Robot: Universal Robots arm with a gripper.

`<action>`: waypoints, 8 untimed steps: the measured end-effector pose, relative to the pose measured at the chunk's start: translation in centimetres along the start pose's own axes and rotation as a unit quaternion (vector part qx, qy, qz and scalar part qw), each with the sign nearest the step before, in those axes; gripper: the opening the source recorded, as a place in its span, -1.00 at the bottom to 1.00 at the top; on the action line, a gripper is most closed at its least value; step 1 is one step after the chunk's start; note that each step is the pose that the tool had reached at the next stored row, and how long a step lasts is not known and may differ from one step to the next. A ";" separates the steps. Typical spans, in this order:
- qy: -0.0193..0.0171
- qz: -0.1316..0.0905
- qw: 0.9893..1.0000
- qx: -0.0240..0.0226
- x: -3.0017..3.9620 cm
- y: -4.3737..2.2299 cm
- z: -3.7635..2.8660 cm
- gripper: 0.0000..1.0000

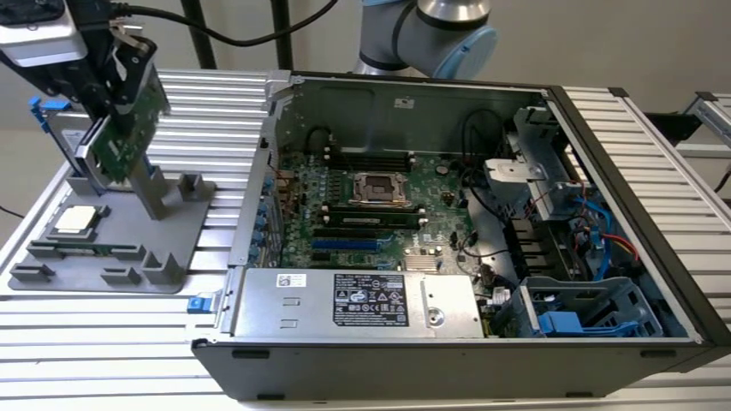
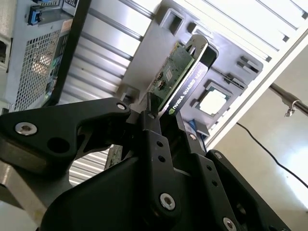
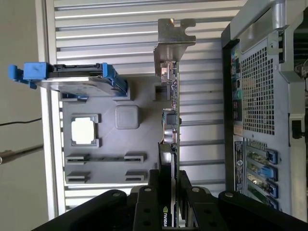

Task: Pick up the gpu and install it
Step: 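Pick up the gpu and move the gpu toward the slot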

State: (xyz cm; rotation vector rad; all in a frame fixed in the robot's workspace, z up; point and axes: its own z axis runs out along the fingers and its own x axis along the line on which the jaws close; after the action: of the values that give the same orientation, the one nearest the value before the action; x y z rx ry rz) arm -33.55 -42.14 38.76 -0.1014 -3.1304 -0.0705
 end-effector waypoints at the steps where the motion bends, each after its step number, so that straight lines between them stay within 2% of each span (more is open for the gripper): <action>1: 0.000 0.000 1.000 0.000 0.00 0.01 -0.11 -1.00; 8: 0.000 0.000 1.000 0.000 0.01 0.04 -0.82 -1.00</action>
State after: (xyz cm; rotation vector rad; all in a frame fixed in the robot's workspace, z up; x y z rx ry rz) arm -33.55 -42.14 39.58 -0.1012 -3.1303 -0.0705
